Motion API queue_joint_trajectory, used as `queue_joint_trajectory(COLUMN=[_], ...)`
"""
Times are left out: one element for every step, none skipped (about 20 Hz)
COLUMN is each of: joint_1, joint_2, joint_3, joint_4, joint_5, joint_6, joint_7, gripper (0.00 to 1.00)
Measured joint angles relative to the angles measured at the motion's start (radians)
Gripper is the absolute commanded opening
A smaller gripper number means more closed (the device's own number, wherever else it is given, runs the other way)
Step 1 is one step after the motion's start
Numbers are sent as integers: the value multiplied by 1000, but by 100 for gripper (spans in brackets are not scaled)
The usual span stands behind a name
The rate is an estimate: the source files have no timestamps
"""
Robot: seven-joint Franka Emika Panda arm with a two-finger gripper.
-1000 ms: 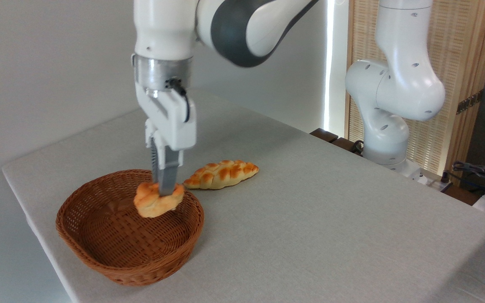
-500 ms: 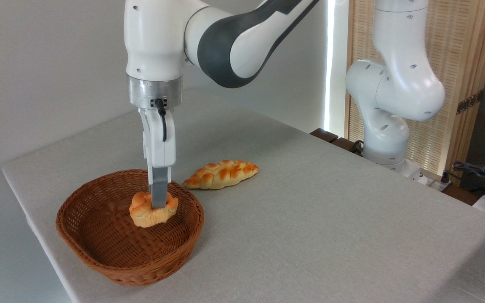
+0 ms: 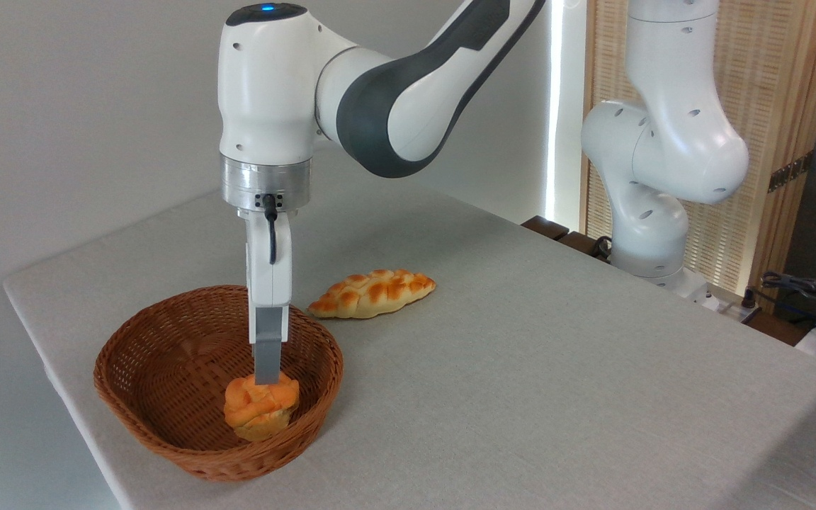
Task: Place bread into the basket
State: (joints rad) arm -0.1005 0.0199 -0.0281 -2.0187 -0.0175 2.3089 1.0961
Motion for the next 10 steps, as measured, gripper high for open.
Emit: queue_joint_trajectory(joint_1=[1, 2, 2, 2, 2, 2, 2, 3, 3, 3], joint_2=[-2, -5, -7, -10, -12, -13, -15, -16, -18, -19], joint_3=[0, 1, 1, 1, 0, 0, 0, 1, 1, 1], joint_4=[3, 10, 21, 38, 59, 81, 103, 127, 154, 186], joint_5=[-7, -24, -41, -53, -60, -63, -63, -64, -64, -64], joint_6=[1, 1, 1, -1, -16, -54, -107, -169, -240, -320], joint_7=[-14, -40, -72, -106, -141, -169, -185, -196, -202, -205], gripper=[100, 100, 100, 100, 100, 100, 100, 100, 100, 100])
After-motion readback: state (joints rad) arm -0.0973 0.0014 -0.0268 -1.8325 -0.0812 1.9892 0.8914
